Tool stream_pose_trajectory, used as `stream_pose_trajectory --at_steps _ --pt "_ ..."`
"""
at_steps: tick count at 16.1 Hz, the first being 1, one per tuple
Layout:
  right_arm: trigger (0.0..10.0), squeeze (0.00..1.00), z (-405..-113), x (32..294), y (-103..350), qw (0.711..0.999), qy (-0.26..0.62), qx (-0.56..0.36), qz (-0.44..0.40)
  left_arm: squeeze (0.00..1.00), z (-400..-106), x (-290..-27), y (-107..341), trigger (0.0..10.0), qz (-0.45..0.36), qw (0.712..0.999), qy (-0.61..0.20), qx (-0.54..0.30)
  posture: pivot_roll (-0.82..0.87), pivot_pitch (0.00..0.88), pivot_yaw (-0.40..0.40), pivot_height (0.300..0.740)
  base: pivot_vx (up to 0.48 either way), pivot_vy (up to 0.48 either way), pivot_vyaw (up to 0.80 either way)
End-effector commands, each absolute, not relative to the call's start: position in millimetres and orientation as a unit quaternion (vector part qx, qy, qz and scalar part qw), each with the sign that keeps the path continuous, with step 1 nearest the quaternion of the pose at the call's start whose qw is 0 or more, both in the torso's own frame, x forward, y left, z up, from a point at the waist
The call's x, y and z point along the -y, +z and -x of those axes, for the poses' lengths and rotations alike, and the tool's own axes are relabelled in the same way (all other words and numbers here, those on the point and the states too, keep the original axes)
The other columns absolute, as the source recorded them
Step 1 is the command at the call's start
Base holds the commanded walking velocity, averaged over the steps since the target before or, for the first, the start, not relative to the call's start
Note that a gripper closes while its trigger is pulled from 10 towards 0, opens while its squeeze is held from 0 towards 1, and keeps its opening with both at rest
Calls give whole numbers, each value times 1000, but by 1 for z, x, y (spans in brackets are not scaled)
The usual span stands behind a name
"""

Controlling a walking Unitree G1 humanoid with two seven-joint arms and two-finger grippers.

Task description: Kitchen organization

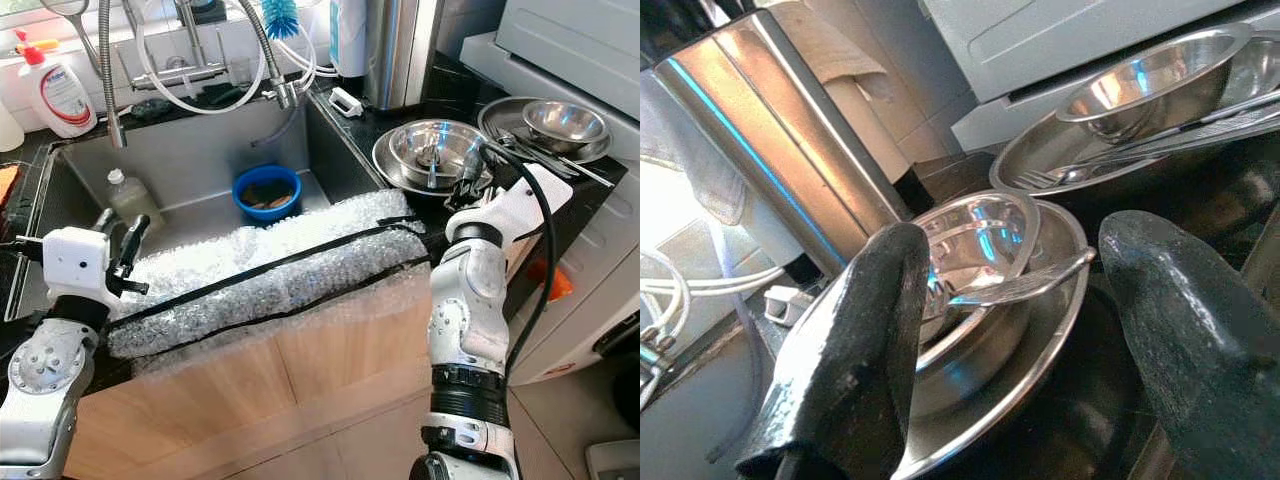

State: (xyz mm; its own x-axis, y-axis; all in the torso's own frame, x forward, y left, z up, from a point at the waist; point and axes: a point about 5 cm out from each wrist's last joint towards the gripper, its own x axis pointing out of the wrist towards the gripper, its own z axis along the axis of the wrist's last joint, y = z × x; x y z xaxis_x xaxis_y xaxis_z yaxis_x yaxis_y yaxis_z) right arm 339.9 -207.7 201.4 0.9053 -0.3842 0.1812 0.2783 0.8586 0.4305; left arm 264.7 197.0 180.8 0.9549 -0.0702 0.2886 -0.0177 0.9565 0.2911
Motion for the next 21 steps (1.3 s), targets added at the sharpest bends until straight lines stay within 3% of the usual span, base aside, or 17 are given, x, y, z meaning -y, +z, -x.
stream_pose_trajectory --at_steps 1,2,3,4,5,6,8,9,10,11,14,16,18,19,21 --pt "10000 0 -343 206 203 952 -178 132 -213 0 -264 -194 184 10000 -157 975 -17 156 -88 47 57 740 0 0 0" --pt "7176 0 -343 206 202 950 -182 132 -217 0 -264 -194 183 10000 -156 975 -15 155 -86 47 56 740 0 0 0" --pt "5059 0 -343 207 201 948 -185 132 -221 0 -264 -195 183 10000 -155 976 -12 156 -85 47 55 740 0 0 0" --pt "1451 0 -344 208 201 948 -187 133 -220 0 -264 -195 183 10000 -155 976 -12 156 -84 46 55 740 0 0 0" --pt "2078 0 -344 208 201 948 -188 133 -220 0 -264 -195 183 10000 -155 975 -12 156 -84 46 55 740 0 0 0" --pt "10000 0 -345 209 201 948 -189 133 -219 0 -264 -195 183 10000 -155 975 -12 156 -83 43 55 740 0 0 0" --pt "10000 0 -345 210 200 947 -193 132 -220 0 -264 -195 184 10000 -155 975 -11 158 -82 38 55 740 0 0 0" --pt "9529 0 -346 210 200 947 -192 133 -221 0 -264 -195 184 10000 -154 975 -11 158 -82 38 55 740 0 0 0" --pt "3020 0 -346 209 200 947 -190 133 -223 0 -264 -195 184 10000 -154 975 -11 159 -82 39 54 740 0 0 0" --pt "471 0 -346 207 200 947 -186 134 -224 0 -264 -195 184 10000 -153 975 -11 159 -82 40 53 740 0 0 0" --pt "1020 0 -345 206 197 947 -187 131 -226 0 -264 -194 183 10000 -153 976 -10 158 -82 40 53 740 0 0 0" --pt "2627 0 -345 206 197 947 -187 131 -227 0 -265 -194 184 10000 -152 976 -10 157 -82 46 54 740 0 0 0" --pt "6353 0 -345 205 197 947 -186 130 -226 0 -265 -194 183 10000 -152 976 -11 157 -85 47 58 740 0 0 0" --pt "10000 0 -345 205 197 947 -186 130 -226 0 -265 -193 183 10000 -152 976 -12 157 -84 47 56 740 0 0 0" --pt "10000 0 -345 205 197 947 -186 131 -226 0 -265 -193 183 10000 -151 976 -12 157 -83 46 56 740 0 0 0"
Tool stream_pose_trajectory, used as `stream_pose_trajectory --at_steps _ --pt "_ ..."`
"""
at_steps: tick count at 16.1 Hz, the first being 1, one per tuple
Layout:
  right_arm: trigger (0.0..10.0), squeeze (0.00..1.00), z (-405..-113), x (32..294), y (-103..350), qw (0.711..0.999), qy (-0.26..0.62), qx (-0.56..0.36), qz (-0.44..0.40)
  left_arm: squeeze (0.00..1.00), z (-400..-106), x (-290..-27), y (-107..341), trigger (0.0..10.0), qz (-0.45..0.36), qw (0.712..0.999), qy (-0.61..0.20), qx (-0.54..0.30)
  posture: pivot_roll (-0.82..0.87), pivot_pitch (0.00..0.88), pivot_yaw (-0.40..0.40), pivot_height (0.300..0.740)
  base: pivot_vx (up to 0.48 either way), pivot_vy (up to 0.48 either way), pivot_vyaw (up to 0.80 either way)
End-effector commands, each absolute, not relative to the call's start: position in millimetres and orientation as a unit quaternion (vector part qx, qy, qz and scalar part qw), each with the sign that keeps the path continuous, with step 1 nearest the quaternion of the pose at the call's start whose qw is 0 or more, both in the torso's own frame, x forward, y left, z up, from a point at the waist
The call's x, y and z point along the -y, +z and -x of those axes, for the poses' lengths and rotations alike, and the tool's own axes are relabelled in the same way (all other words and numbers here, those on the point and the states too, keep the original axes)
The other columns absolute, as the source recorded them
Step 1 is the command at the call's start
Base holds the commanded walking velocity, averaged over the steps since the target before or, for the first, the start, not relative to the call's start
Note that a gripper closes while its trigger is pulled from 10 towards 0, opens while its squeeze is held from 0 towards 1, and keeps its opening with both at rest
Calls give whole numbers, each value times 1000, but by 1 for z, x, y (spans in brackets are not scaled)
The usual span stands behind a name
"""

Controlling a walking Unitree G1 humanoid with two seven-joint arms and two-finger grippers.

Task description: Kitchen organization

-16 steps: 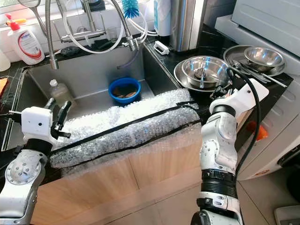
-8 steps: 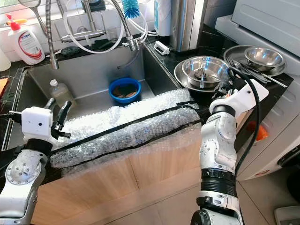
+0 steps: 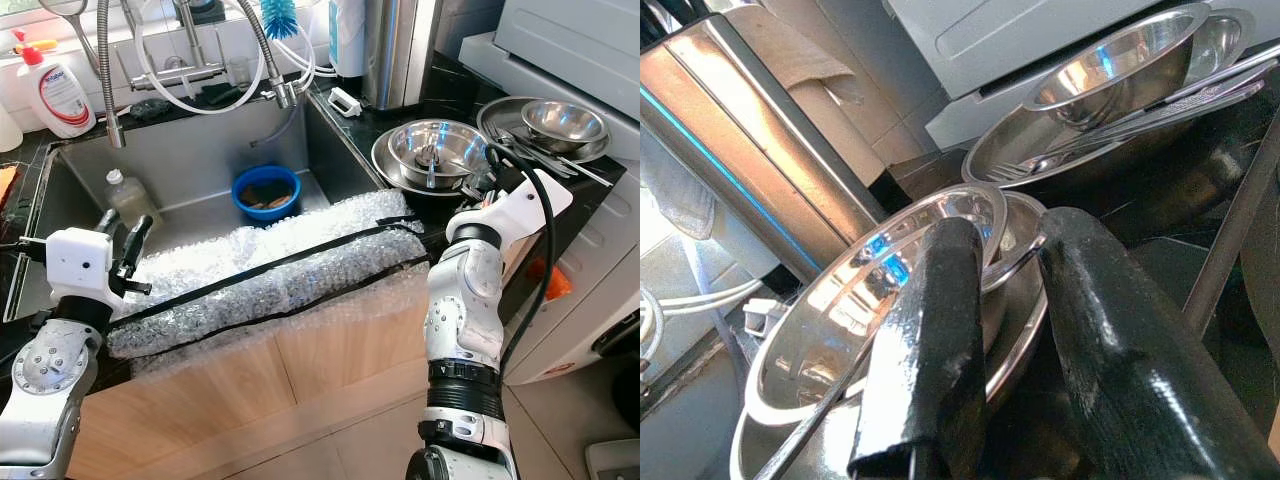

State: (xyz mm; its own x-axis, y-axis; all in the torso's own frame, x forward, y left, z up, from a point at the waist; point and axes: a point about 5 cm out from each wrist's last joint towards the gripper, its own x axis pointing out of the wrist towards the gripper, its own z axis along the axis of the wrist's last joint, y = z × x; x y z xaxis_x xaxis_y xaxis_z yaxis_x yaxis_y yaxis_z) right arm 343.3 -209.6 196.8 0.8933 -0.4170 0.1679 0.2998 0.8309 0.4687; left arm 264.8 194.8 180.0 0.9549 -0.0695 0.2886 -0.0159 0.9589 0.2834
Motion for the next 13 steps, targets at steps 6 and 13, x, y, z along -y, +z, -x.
stream_pose_trajectory --at_steps 6,13 --pt "0 0 -346 203 198 948 -179 132 -227 0 -266 -192 184 10000 -150 976 -10 157 -81 47 54 740 0 0 0" --pt "10000 0 -347 200 198 949 -173 132 -228 0 -266 -190 184 10000 -149 976 -11 159 -81 46 54 740 0 0 0"
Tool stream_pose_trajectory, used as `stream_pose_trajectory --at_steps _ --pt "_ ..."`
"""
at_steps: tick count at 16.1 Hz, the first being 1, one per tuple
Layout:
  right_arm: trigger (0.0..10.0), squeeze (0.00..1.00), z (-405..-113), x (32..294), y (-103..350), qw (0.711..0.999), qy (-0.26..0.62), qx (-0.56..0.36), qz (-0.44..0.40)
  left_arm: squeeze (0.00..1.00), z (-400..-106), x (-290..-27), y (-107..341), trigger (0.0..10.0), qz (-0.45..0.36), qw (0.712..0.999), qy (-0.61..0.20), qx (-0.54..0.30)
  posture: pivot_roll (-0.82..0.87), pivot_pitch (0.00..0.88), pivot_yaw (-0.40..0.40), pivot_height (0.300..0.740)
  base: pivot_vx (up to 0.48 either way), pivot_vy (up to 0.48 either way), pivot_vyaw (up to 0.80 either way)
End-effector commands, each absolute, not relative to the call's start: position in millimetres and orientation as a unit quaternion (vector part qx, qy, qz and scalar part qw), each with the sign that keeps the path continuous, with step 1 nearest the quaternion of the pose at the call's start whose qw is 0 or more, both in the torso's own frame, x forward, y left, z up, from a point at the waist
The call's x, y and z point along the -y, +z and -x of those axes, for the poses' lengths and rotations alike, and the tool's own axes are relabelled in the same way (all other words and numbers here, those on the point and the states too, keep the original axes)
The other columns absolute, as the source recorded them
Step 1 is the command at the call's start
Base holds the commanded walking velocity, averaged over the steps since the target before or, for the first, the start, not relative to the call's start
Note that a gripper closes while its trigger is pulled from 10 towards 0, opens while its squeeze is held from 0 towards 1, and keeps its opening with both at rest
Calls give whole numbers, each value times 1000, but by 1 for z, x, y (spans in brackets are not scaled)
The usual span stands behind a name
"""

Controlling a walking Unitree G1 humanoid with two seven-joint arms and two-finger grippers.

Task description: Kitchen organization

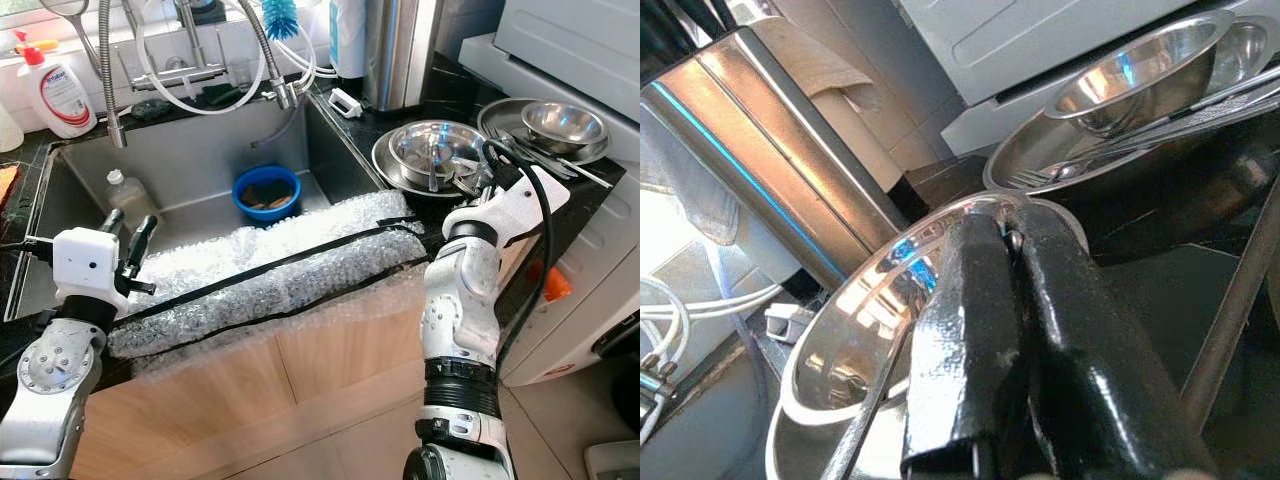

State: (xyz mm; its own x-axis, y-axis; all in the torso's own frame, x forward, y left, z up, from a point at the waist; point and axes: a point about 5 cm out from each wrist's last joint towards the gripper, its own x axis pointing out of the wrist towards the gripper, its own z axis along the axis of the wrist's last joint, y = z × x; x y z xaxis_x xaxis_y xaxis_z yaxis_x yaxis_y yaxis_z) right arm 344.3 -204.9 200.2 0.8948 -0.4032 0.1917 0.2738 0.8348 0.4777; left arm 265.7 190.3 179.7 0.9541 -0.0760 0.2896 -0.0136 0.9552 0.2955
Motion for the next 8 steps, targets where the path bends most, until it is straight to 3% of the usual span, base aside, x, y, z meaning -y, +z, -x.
stream_pose_trajectory --at_steps 1,8 --pt "10000 0 -347 199 198 949 -172 132 -228 0 -266 -190 184 10000 -149 976 -12 159 -81 46 54 740 0 0 0" --pt "10000 0 -346 190 212 958 -142 171 -183 0 -267 -189 186 10000 -149 975 -10 162 -79 42 54 740 0 0 0"
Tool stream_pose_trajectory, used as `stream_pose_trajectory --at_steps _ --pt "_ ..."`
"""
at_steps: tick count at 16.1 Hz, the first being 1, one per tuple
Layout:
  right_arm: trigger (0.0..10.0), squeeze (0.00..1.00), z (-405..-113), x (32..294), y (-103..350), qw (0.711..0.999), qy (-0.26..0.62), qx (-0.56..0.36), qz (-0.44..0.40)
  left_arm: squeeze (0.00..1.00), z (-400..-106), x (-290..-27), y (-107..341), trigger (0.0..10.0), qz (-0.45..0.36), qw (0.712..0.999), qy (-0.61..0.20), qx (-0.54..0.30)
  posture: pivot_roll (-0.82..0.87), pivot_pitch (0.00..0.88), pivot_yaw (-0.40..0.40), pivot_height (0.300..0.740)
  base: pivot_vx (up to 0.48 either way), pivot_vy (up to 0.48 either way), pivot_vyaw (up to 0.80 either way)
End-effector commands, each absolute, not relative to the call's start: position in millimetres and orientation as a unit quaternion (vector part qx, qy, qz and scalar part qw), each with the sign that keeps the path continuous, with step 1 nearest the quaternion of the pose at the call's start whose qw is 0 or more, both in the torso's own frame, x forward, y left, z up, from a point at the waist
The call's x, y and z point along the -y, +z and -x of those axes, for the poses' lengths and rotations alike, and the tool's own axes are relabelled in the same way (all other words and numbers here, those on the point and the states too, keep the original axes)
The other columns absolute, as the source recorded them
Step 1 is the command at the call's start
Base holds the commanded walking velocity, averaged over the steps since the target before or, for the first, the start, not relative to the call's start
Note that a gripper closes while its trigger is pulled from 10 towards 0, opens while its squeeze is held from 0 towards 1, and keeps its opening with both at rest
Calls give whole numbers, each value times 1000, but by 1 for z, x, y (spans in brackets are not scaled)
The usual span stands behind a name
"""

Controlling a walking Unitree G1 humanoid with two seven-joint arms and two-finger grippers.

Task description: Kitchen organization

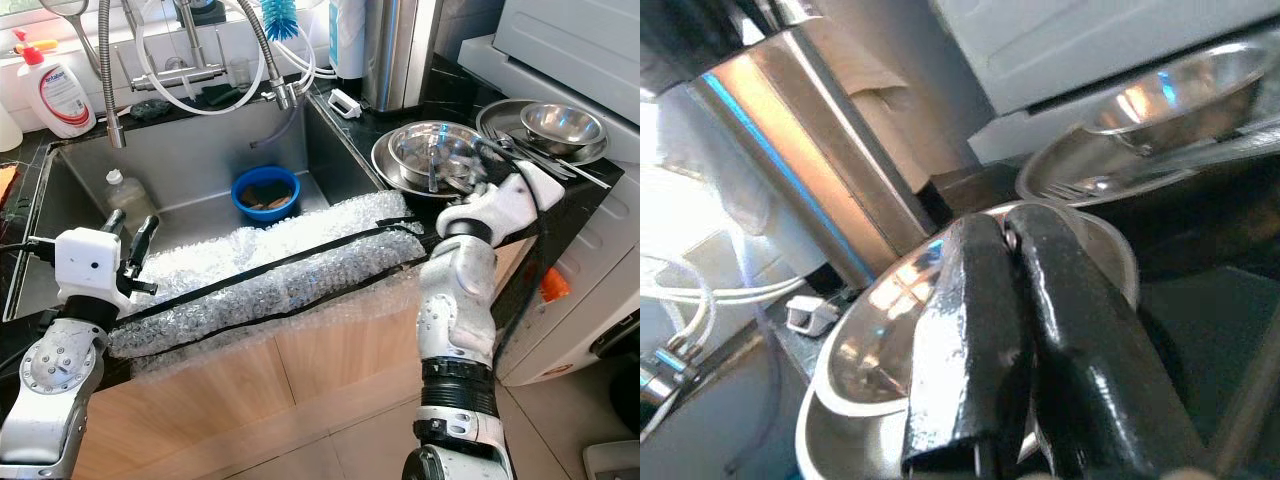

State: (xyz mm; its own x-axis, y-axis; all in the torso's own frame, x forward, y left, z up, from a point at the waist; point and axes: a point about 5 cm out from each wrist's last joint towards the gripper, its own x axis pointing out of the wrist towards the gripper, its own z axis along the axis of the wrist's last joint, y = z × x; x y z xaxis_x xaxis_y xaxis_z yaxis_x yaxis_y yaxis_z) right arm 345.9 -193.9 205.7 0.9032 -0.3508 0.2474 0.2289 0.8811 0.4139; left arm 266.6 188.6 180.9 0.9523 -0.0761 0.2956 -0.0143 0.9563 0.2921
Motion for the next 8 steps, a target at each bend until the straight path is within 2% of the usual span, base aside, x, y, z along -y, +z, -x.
stream_pose_trajectory --at_steps 1,5,8 --pt "10000 0 -346 189 214 958 -138 178 -177 0 -267 -189 186 10000 -149 975 -10 163 -79 42 53 740 0 0 0" --pt "10000 0 -345 179 222 965 -107 201 -129 0 -268 -189 186 10000 -148 975 -8 164 -80 43 53 740 0 0 0" --pt "10000 0 -345 179 220 966 -105 200 -123 0 -269 -188 186 10000 -146 976 -10 164 -81 43 53 740 0 0 0"
